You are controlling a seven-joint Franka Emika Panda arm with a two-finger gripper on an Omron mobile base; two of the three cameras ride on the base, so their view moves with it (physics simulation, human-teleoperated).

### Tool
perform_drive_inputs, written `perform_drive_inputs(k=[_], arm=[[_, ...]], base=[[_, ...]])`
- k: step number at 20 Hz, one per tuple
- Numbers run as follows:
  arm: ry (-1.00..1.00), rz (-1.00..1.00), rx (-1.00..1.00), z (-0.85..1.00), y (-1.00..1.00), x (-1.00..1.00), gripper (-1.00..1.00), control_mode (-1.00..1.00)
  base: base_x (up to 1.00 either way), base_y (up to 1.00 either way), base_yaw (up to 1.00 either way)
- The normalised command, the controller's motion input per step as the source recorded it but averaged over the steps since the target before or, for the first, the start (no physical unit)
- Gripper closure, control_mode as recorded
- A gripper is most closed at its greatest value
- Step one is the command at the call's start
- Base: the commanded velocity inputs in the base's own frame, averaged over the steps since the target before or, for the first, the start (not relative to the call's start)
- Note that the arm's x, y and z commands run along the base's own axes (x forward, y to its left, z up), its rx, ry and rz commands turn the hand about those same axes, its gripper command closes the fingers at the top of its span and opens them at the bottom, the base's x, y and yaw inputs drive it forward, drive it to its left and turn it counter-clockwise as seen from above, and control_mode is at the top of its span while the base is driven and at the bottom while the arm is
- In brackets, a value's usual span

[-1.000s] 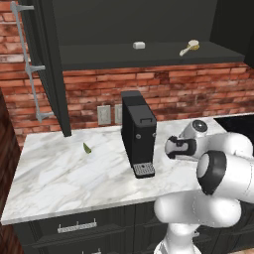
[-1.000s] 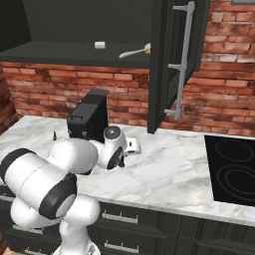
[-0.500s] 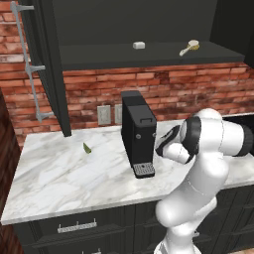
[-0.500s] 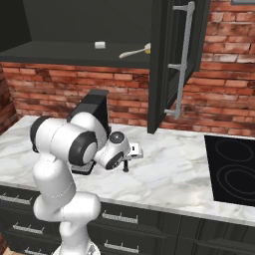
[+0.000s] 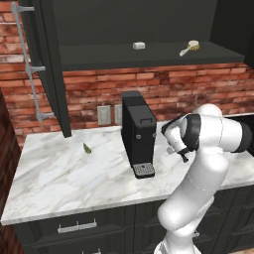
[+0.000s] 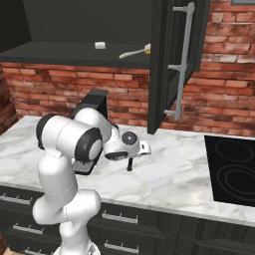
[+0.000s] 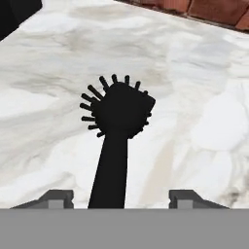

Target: Pick the dish brush and dish brush from the cabinet and place them on the counter.

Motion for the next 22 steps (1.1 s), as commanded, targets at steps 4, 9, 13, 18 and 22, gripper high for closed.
perform_drive_inputs(k=[4, 9, 13, 18, 22], arm=[[-0.18, 0.02, 0.0, 0.57, -0.05, 0.0, -1.0, -1.0], [-0.13, 0.0, -0.04, 0.79, 0.0, -0.06, -1.0, -1.0], [-0.12, 0.0, -0.06, 0.87, 0.0, -0.02, -1.0, -1.0], [-0.05, 0.0, -0.09, 0.88, 0.0, -0.09, -1.0, -1.0], [0.0, 0.0, -0.09, 0.8, -0.05, -0.18, -1.0, -1.0]], base=[[0.0, 0.0, 0.0], [0.0, 0.0, 0.0], [0.0, 0.0, 0.0], [0.0, 0.0, 0.0], [0.0, 0.0, 0.0]])
